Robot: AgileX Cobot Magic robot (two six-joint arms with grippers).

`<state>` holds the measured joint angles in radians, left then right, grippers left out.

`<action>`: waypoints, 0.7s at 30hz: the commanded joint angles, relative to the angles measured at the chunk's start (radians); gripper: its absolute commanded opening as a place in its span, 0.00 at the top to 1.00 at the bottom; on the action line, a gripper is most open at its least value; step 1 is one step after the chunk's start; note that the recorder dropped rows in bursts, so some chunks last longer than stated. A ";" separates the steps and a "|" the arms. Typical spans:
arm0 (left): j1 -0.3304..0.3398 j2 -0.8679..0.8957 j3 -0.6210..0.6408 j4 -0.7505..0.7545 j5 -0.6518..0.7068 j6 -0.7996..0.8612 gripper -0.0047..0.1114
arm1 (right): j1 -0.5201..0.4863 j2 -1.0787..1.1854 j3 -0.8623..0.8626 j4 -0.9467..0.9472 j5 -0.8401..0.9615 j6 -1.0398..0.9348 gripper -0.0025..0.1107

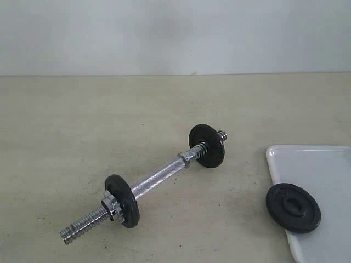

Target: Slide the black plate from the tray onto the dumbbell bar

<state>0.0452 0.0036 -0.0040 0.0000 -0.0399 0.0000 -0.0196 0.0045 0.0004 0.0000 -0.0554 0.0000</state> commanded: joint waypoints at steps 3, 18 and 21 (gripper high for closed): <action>-0.008 -0.004 0.004 0.006 -0.384 -0.095 0.92 | -0.003 -0.004 0.000 -0.006 -0.250 0.077 0.98; -0.008 -0.004 0.004 0.071 -0.666 -0.209 0.92 | -0.003 -0.004 0.000 -0.006 -0.412 0.390 0.98; -0.008 -0.004 0.004 0.071 -0.666 -0.209 0.92 | -0.003 -0.004 0.000 -0.006 -0.408 0.390 0.98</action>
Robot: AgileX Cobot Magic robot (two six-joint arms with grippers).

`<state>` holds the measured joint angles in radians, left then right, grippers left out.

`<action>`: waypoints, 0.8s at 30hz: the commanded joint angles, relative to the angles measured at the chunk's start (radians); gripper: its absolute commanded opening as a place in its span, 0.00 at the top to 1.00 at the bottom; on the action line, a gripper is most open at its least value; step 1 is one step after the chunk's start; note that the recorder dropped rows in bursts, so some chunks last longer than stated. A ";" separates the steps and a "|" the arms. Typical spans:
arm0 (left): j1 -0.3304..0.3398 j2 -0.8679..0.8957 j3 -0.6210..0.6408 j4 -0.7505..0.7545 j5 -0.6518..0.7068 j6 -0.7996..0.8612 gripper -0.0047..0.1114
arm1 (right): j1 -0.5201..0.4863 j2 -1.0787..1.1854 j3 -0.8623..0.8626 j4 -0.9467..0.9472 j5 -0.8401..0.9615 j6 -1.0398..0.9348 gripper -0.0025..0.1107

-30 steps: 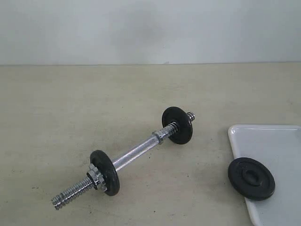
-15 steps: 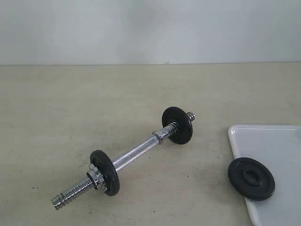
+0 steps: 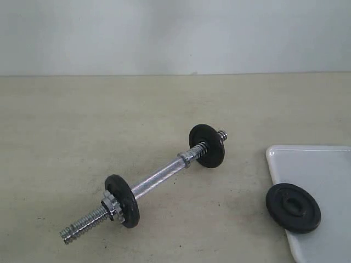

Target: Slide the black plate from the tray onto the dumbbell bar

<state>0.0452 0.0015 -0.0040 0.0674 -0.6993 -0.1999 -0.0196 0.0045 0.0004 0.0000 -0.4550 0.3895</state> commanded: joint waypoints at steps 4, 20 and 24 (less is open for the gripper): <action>-0.008 -0.001 0.004 0.004 -0.039 -0.009 0.92 | -0.003 -0.004 0.000 -0.006 -0.008 0.001 0.98; -0.008 -0.001 0.004 0.252 0.001 -0.209 0.92 | -0.003 -0.004 0.000 -0.014 0.079 0.126 0.98; -0.008 -0.001 -0.009 0.493 0.162 -0.386 0.92 | 0.012 -0.004 0.000 -0.143 0.098 0.192 0.98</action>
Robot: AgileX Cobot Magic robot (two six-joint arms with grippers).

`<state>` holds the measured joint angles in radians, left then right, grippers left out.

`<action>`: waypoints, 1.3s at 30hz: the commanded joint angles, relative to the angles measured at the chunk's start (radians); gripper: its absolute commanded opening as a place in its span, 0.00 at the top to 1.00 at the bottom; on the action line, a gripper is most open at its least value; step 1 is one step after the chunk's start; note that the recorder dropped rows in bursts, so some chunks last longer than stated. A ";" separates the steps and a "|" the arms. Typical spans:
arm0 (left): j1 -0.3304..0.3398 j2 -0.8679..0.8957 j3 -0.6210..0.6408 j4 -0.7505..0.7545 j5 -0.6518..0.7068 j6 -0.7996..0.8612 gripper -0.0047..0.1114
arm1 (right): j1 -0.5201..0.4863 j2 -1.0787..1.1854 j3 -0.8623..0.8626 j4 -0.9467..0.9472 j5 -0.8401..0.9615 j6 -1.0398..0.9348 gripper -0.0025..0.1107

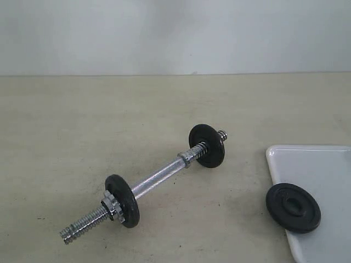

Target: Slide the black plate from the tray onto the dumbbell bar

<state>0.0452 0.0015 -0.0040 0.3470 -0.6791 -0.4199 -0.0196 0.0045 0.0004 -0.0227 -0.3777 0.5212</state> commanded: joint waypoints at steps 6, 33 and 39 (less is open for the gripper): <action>-0.008 0.040 -0.073 0.606 0.207 -0.572 0.92 | 0.062 -0.004 -0.026 -0.457 0.077 0.255 0.98; -0.008 0.443 -0.230 1.166 0.133 -1.121 0.92 | 0.159 0.761 -0.302 -1.621 -0.381 1.038 0.98; -0.008 0.443 -0.230 1.000 -0.024 -0.868 0.92 | 0.159 0.805 -0.302 -1.564 -0.377 1.038 0.98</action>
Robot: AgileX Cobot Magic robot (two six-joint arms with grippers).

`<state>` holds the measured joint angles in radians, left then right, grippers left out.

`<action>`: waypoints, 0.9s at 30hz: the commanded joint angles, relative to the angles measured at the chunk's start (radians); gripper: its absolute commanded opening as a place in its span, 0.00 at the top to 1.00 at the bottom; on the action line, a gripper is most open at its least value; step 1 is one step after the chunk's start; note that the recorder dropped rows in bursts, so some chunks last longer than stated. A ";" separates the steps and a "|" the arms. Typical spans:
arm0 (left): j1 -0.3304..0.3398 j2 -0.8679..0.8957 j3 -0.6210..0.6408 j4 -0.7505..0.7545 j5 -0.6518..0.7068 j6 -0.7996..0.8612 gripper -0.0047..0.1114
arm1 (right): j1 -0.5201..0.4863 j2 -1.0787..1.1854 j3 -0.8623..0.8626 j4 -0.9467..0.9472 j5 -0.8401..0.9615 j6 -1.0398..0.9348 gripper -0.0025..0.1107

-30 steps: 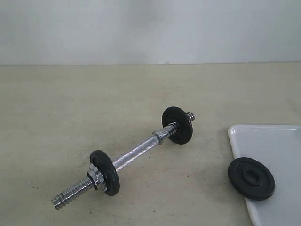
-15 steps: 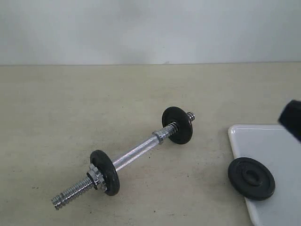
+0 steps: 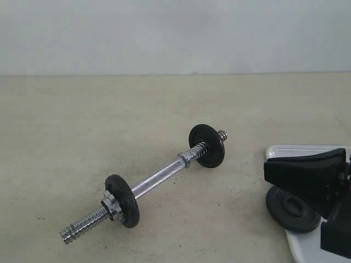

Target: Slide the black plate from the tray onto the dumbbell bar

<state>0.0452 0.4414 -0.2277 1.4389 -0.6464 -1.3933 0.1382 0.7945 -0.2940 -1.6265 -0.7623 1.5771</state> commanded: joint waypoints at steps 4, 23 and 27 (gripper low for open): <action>-0.008 0.003 -0.006 -0.118 -0.055 0.063 0.92 | 0.001 0.015 -0.008 0.044 0.008 -0.020 0.98; -0.008 0.003 -0.006 0.092 0.452 -0.268 0.92 | 0.001 0.015 -0.008 0.040 0.243 -0.016 0.98; -0.008 0.003 -0.006 0.096 0.476 -0.268 0.92 | 0.001 0.015 -0.008 0.036 0.291 -0.016 0.98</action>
<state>0.0452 0.4414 -0.2277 1.5261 -0.1882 -1.6496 0.1382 0.8095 -0.2964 -1.5904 -0.4947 1.5673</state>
